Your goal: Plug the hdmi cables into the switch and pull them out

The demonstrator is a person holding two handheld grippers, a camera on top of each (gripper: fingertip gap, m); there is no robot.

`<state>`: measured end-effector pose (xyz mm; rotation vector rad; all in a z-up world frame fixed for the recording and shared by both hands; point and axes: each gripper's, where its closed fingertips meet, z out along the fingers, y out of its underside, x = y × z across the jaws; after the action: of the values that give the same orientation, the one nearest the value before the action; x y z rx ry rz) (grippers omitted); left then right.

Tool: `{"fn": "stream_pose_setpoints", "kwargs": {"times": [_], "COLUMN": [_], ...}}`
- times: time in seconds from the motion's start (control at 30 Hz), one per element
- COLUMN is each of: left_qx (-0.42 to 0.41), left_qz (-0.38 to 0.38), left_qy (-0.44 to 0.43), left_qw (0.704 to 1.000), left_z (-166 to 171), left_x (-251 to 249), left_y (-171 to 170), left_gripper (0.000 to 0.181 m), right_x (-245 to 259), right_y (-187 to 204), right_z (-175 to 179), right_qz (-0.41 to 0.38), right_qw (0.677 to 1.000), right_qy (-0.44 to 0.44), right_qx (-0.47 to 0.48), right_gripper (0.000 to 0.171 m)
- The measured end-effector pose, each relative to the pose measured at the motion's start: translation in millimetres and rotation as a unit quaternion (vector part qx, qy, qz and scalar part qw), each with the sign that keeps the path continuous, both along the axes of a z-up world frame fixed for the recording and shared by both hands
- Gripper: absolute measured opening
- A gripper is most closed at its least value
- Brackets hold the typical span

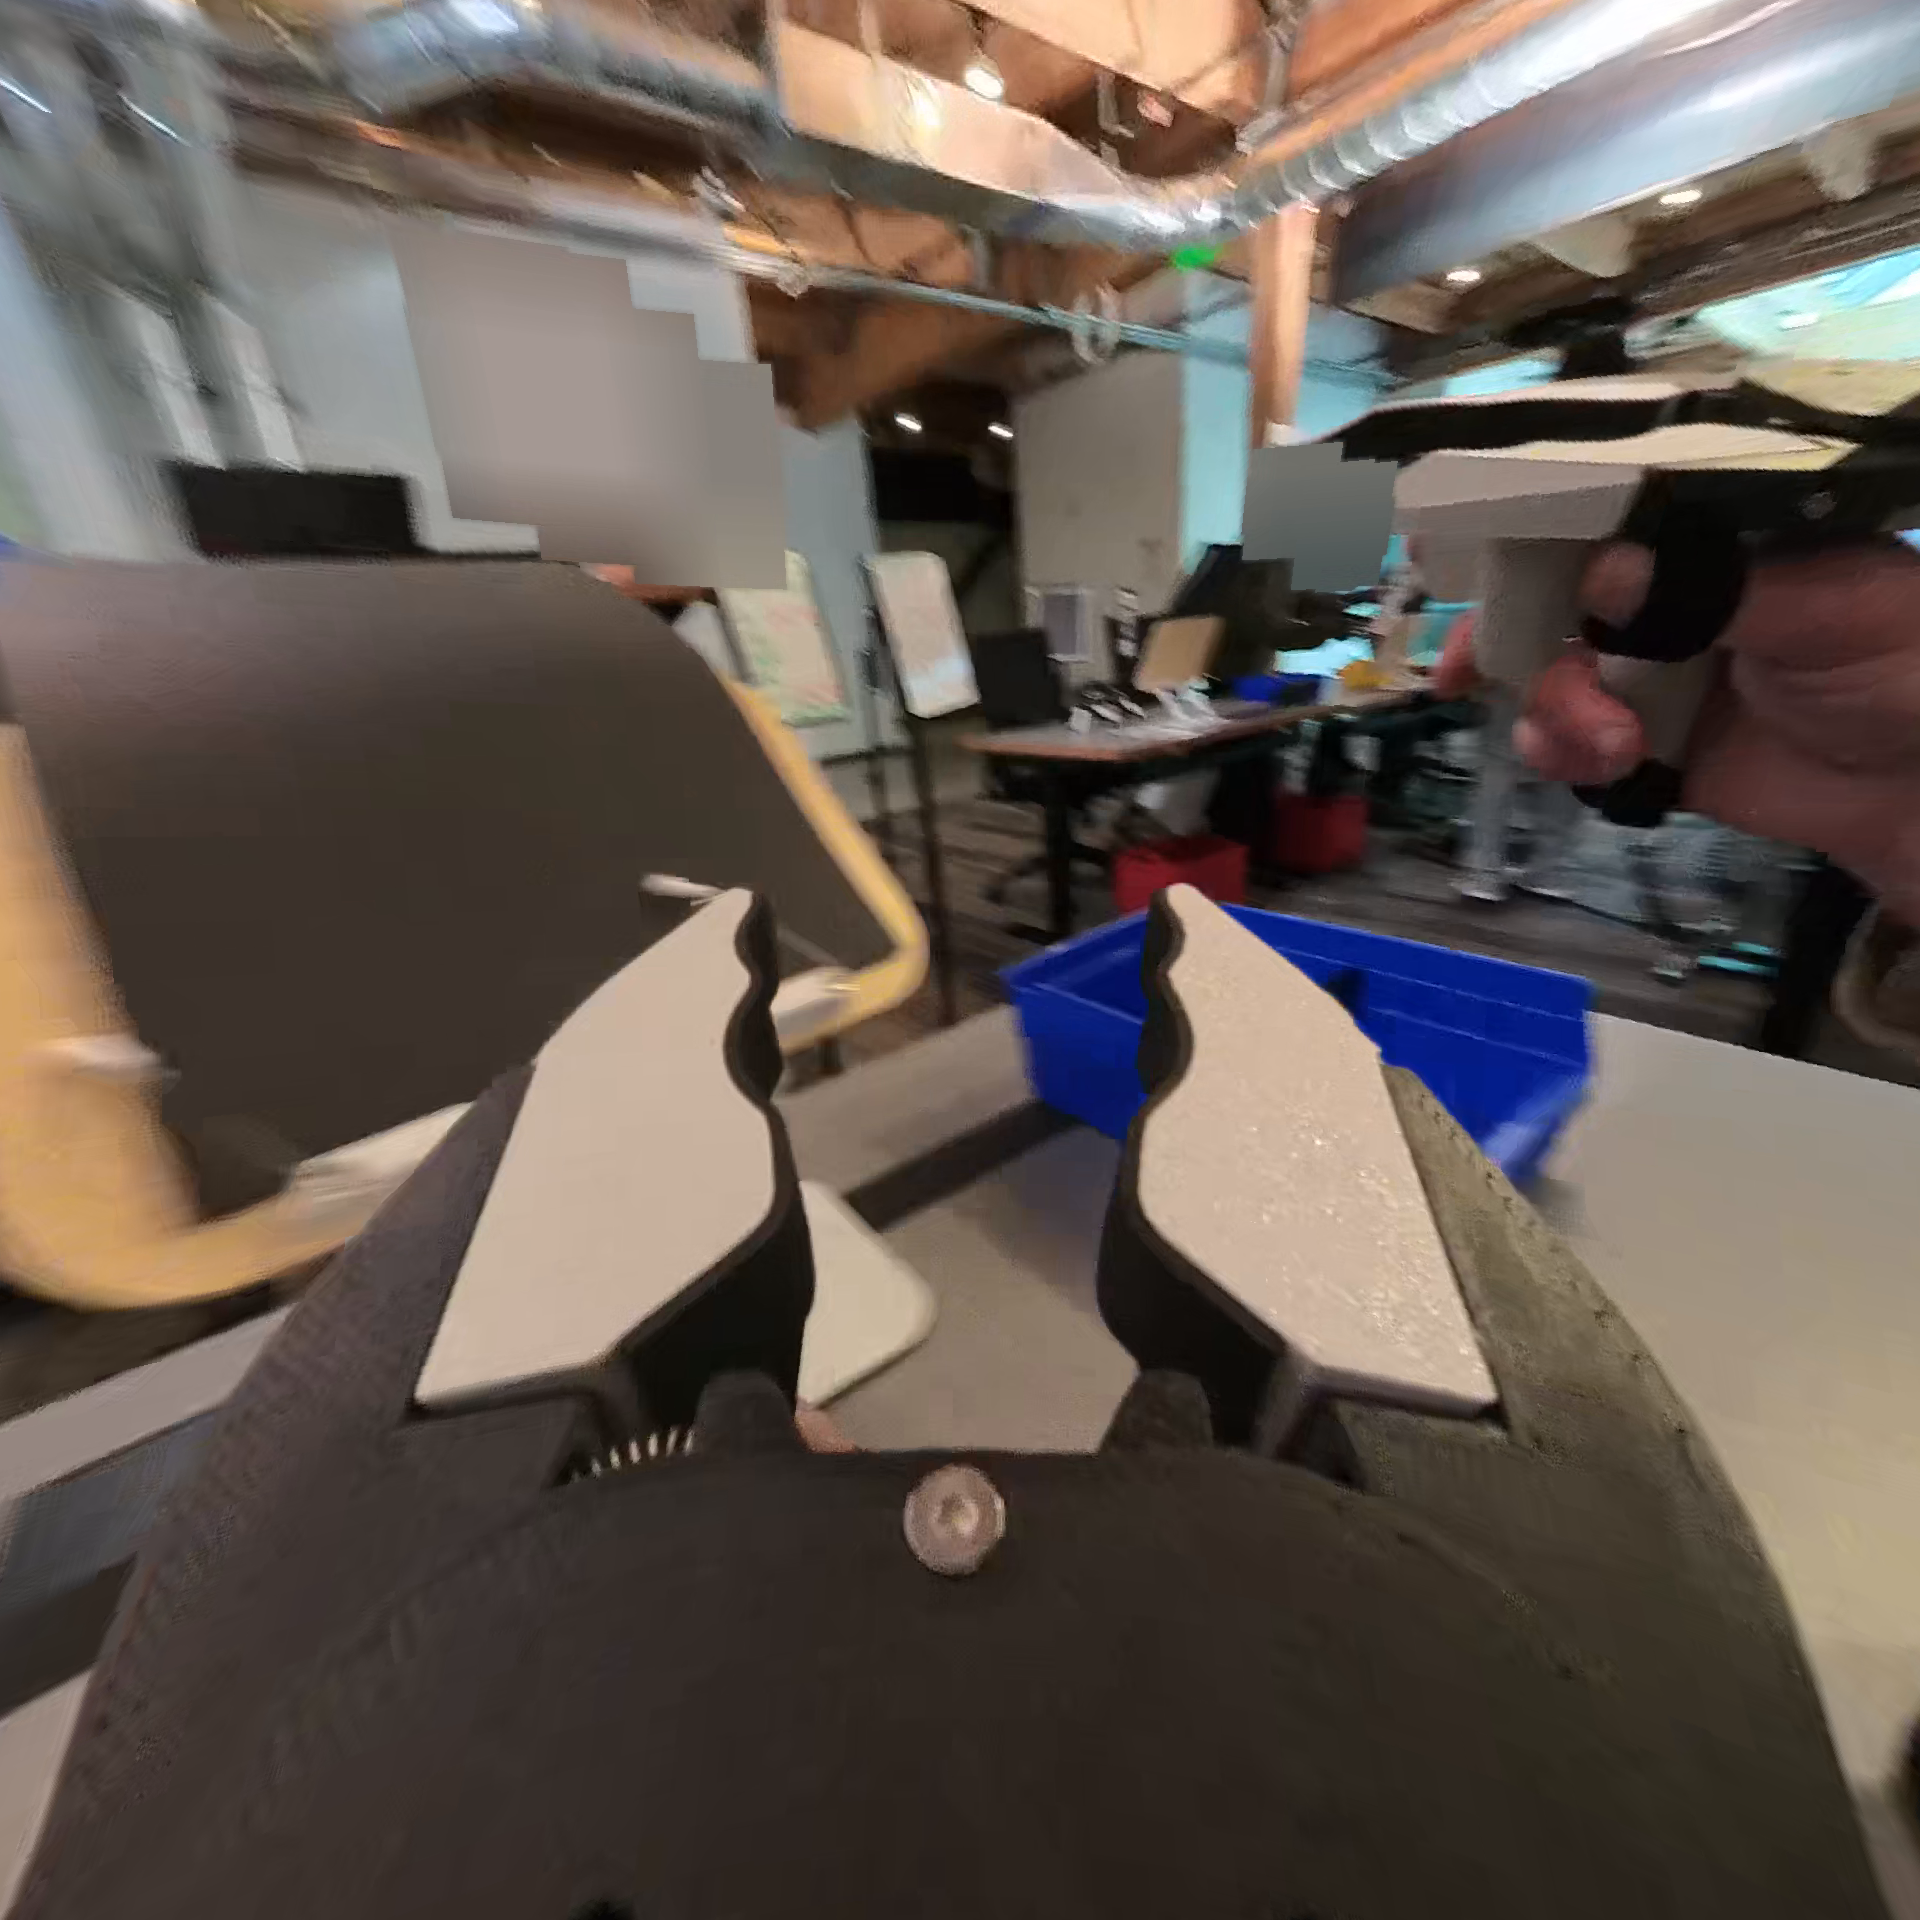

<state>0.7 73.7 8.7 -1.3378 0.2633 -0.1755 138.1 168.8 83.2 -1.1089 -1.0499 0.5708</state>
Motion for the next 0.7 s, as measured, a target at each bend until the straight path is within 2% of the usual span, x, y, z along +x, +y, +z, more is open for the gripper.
{"fn": "stream_pose_setpoints", "kwargs": {"times": [0.1,0.2,0.33,0.47,0.57,0.7], "left_qx": [0.038,0.065,0.086,0.115,0.147,0.191], "left_qz": [0.083,0.179,0.245,0.281,0.289,0.306], "left_qy": [0.029,0.112,0.178,0.226,0.217,0.186], "left_qw": [0.995,0.975,0.949,0.926,0.921,0.914], "left_z": [20.9,22.8,7.5,-13.5,-20.7,-21.6], "left_x": [-86.0,-173.2,-263.2,-300.2,-305.1,-296.9], "left_y": [-37.5,-68.1,-95.9,-92.8,-85.3,-91.2], "left_gripper": [0.065,0.066,0.065,0.065,0.065,0.063], "right_x": [-37.6,-56.7,-51.9,-45.5,-41.6,-34.5], "right_y": [-5.0,-9.3,3.7,16.0,12.5,6.1], "right_z": [14.9,13.5,-14.7,-29.5,-29.0,-24.9], "right_qz": [0.034,0.096,0.093,0.087,0.107,0.148], "right_qw": [0.999,0.994,0.994,0.995,0.993,0.984], "right_qy": [0.014,0.045,0.049,0.028,0.044,0.091], "right_qx": [0.002,-0.031,-0.031,-0.027,-0.02,-0.028], "right_gripper": [0.059,0.059,0.054,0.052,0.051,0.049]}}
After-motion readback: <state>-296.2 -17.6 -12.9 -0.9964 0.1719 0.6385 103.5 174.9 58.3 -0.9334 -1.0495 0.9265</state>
